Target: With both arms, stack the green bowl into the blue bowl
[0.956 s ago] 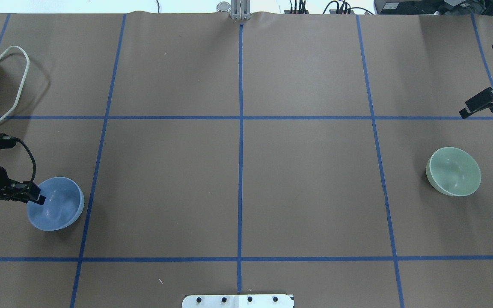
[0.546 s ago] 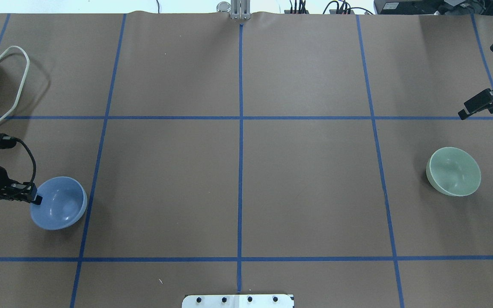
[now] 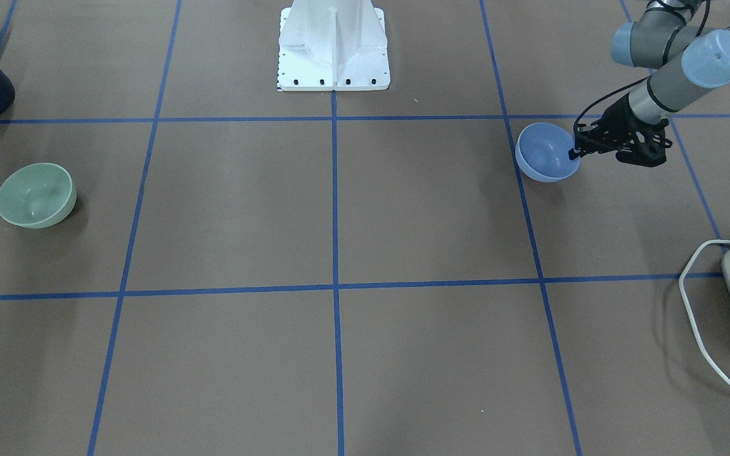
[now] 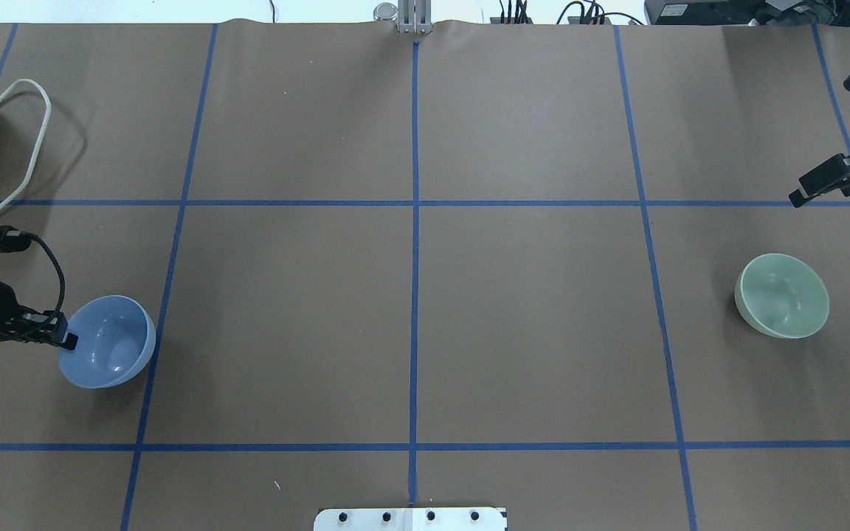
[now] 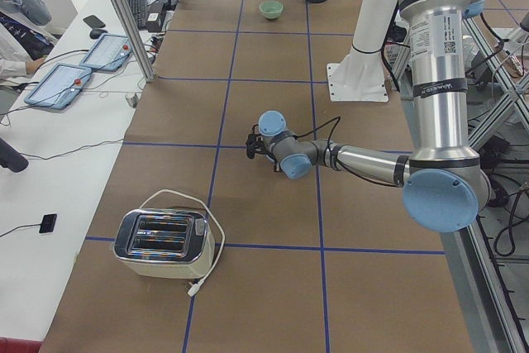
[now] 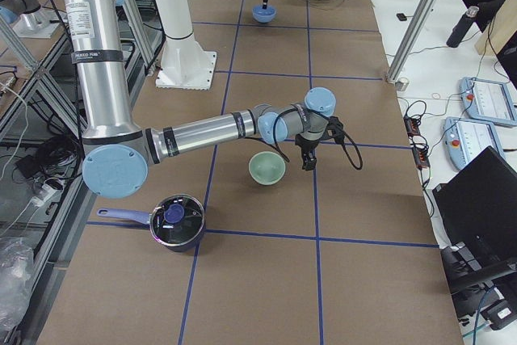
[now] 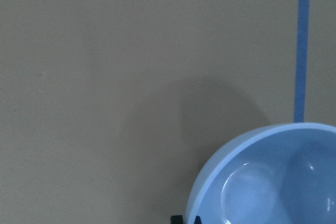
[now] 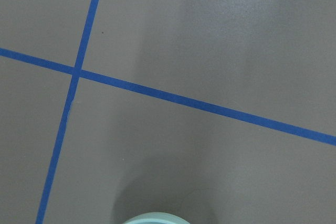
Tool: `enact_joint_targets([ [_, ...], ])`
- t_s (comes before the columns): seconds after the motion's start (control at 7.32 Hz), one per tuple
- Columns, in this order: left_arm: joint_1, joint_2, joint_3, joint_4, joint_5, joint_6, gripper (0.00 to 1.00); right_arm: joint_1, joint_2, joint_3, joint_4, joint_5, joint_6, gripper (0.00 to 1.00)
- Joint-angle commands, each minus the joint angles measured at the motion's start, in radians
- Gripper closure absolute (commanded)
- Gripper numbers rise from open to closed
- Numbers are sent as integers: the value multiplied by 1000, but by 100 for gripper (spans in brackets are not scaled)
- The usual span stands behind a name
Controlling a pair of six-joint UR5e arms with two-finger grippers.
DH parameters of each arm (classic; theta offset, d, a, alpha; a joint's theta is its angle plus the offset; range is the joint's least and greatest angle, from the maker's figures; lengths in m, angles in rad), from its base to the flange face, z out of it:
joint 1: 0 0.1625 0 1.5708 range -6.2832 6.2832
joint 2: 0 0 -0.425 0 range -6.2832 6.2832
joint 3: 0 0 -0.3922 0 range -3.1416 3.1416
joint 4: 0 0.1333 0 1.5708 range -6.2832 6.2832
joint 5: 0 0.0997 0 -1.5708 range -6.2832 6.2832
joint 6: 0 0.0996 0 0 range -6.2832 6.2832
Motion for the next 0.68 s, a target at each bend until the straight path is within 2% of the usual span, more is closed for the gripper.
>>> enact_joint_targets([
  [0.0, 0, -82, -28, 11, -8, -159, 100, 0, 0, -3, 0, -1, -3, 0],
  [0.27, 2, -216, -28, 101, -7, -246, 100, 0, 0, -6, 0, -3, -6, 0],
  [0.55, 0, -343, -35, 274, -7, -249, 100, 0, 0, -6, 0, -1, -6, 0],
])
